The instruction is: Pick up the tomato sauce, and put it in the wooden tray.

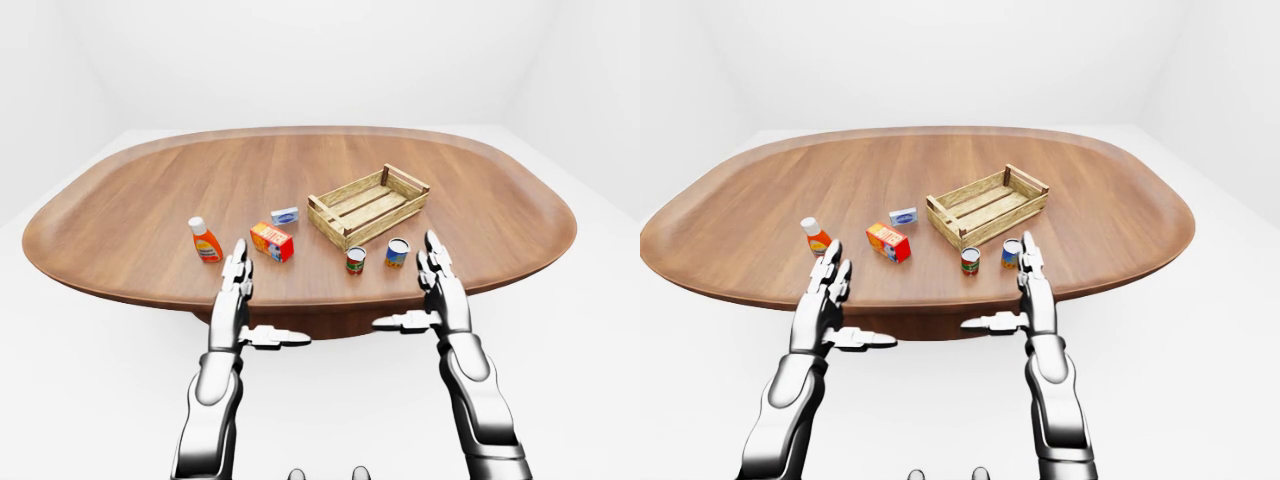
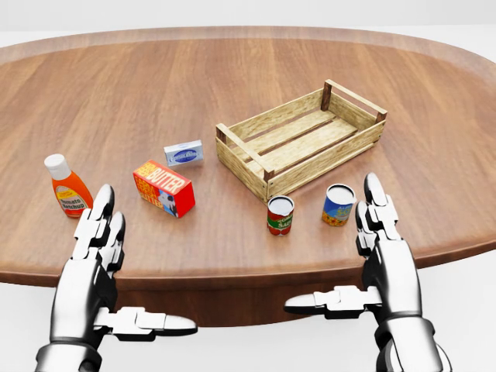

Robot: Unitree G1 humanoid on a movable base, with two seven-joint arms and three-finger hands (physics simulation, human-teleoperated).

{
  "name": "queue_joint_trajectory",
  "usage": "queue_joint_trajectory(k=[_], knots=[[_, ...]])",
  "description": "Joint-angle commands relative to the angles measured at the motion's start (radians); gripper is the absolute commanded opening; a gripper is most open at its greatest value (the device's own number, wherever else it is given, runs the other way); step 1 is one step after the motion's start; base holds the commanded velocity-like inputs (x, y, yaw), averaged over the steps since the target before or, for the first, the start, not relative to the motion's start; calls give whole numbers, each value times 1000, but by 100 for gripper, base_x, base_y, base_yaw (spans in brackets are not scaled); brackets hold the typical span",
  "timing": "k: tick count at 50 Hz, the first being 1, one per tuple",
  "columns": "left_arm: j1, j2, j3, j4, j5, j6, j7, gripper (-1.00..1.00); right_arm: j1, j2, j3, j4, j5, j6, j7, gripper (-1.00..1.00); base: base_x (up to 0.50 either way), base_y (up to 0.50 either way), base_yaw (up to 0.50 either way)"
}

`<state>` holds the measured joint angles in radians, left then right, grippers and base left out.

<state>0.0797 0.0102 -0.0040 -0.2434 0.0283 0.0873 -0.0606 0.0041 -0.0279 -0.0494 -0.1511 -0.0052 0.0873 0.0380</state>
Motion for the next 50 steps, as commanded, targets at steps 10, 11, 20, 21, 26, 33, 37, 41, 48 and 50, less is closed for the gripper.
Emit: queue_joint_trajectory(k=[10,11,20,21,26,33,37,41,48,50], knots=[[12,3,13,-185,-7,0,-19,100,9,-1,-7,-140,-8,0,13,100,0,0,0],[12,2,13,-189,-7,0,-19,100,8,-1,-7,-140,-9,0,14,100,0,0,0],[13,3,18,-212,-12,0,-24,100,33,1,10,-180,-25,0,38,100,14,0,0],[14,3,18,-214,-12,0,-24,100,30,2,9,-177,-27,0,37,100,50,0,0],[17,2,16,-215,-12,0,-25,100,31,3,3,-181,-20,0,39,100,50,0,0],[15,2,16,-204,-11,0,-25,100,27,3,4,-162,-22,0,39,100,50,0,0],[16,2,15,-200,-9,0,-24,100,29,3,6,-163,-26,0,40,100,50,0,0],[20,1,9,-201,-5,0,-24,100,28,3,5,-158,-26,0,40,100,50,0,0],[20,2,13,-210,-8,0,-25,100,26,3,6,-143,-29,0,40,100,50,0,0],[21,2,13,-215,-9,0,-25,100,30,3,7,-151,-29,0,40,100,50,0,0]])
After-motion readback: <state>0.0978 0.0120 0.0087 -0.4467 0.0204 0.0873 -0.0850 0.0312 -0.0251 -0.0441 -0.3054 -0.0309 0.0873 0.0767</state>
